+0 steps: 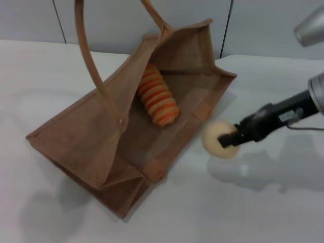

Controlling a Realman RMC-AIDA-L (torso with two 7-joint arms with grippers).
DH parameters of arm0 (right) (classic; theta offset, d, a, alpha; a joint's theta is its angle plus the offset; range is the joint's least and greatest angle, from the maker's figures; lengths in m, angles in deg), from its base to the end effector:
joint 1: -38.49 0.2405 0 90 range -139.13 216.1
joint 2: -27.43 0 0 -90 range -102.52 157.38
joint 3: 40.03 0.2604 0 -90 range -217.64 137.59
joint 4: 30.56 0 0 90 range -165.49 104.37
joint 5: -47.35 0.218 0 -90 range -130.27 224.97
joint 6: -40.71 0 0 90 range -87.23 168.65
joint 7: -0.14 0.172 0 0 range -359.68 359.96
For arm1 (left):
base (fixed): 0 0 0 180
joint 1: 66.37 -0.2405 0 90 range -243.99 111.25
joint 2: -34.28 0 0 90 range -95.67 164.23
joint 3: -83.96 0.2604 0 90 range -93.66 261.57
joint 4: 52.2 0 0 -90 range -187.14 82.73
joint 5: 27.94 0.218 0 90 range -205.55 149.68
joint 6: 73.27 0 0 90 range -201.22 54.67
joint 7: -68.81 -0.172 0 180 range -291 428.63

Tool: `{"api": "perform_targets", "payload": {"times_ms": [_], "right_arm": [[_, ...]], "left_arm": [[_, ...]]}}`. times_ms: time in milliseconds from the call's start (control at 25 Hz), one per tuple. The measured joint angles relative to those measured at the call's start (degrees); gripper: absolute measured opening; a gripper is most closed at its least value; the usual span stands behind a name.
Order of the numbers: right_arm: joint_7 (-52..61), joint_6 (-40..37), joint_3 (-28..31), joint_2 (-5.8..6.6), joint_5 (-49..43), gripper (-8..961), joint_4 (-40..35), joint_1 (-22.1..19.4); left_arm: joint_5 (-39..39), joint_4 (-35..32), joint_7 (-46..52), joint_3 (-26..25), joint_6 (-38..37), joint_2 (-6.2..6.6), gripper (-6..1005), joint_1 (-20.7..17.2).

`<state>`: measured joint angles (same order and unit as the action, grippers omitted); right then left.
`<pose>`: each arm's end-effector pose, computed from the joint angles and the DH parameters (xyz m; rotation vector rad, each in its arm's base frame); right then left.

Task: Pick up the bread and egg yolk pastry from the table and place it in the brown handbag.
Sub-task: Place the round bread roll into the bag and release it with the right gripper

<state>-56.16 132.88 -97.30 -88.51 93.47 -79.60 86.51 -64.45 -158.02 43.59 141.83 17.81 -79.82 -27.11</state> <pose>0.1757 0.3981 -0.0274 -2.9313 0.9603 -0.0664 -0.0850 0.4069 0.1433 -2.2188 -0.6877 -0.1421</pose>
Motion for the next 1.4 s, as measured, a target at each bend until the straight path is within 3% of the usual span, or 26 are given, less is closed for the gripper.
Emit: {"api": "perform_targets", "payload": {"times_ms": [400,640,960,1400], "right_arm": [[-0.65,-3.31,-0.45,-0.26,4.87,455,1.03,1.41],[-4.45,-9.06,-0.34,0.05,7.17,450,8.71,3.35],[-8.81,-14.15,0.22,-0.07,8.44,439,13.58,4.9],[-13.69,-12.49,-0.4,0.17,13.89,429,17.21,8.31]], "left_arm": [[-2.62,0.66,0.0,0.55,-1.25,-1.17,119,4.51],[-5.32,0.3,-0.07,0.87,-1.36,-1.62,119,6.06],[-7.76,0.1,0.01,1.01,-2.73,-2.01,119,7.17],[-9.05,-0.09,0.07,1.16,-4.02,-1.99,119,8.13]]}}
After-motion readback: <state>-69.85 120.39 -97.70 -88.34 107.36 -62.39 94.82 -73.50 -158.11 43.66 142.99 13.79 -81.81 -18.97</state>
